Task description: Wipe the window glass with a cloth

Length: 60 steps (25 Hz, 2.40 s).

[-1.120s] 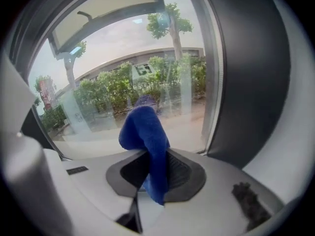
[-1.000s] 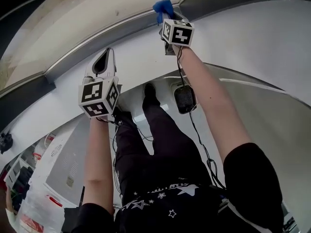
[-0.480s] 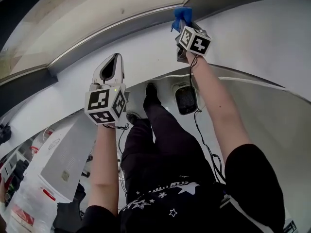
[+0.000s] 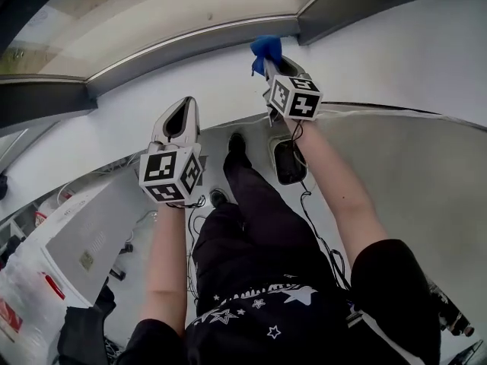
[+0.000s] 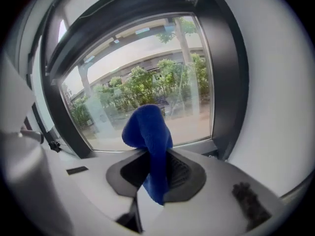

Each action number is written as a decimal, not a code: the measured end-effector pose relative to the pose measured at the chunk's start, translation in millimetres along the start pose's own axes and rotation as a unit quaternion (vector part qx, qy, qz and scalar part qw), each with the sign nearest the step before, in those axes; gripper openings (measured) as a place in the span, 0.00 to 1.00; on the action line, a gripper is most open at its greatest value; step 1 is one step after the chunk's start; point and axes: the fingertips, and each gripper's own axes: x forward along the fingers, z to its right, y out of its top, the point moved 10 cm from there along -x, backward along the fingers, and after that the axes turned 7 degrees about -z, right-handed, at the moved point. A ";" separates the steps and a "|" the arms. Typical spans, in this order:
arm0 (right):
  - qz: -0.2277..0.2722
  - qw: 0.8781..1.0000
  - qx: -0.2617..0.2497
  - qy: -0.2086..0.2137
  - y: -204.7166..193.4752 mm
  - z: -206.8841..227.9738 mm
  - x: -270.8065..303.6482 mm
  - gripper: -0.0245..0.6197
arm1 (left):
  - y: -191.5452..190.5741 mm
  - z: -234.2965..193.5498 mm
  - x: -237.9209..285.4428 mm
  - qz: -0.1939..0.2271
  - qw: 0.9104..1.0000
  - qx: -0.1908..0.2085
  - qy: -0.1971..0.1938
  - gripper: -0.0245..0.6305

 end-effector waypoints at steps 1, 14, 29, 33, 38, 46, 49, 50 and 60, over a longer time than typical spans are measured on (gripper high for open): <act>0.007 1.000 -0.002 0.008 -1.7 -11.1 -8.9 0.15 | -6.8 0.9 -9.7 -0.001 1.000 -0.002 0.002 0.05; 0.075 0.989 0.006 0.129 -47.2 -137.8 -150.7 0.15 | -58.7 20.1 -195.3 0.040 0.999 -0.004 0.032 0.05; 0.102 0.974 -0.084 0.184 -41.2 -198.6 -296.6 0.15 | -74.1 69.7 -312.1 0.095 0.995 -0.002 0.033 0.05; 0.117 0.963 -0.114 0.216 -31.5 -199.2 -317.3 0.15 | -72.8 90.6 -324.7 0.105 0.993 0.004 0.057 0.05; 0.129 0.949 -0.117 0.262 -31.8 -182.0 -349.1 0.15 | -76.9 147.4 -330.6 0.123 0.989 0.015 0.081 0.05; 0.116 0.929 -0.141 0.322 -58.0 -127.2 -395.2 0.15 | -113.8 249.0 -340.0 0.135 0.982 0.020 0.128 0.05; 0.116 0.922 -0.144 0.339 -71.5 -110.9 -411.7 0.15 | -131.0 283.1 -347.9 0.145 0.979 0.009 0.145 0.05; 0.114 0.920 -0.148 0.346 -75.3 -107.1 -417.1 0.15 | -134.9 293.4 -351.2 0.150 0.977 0.006 0.151 0.05; 0.106 0.899 -0.171 0.389 -98.8 -66.7 -474.3 0.15 | -163.3 376.2 -371.5 0.180 0.965 -0.007 0.190 0.05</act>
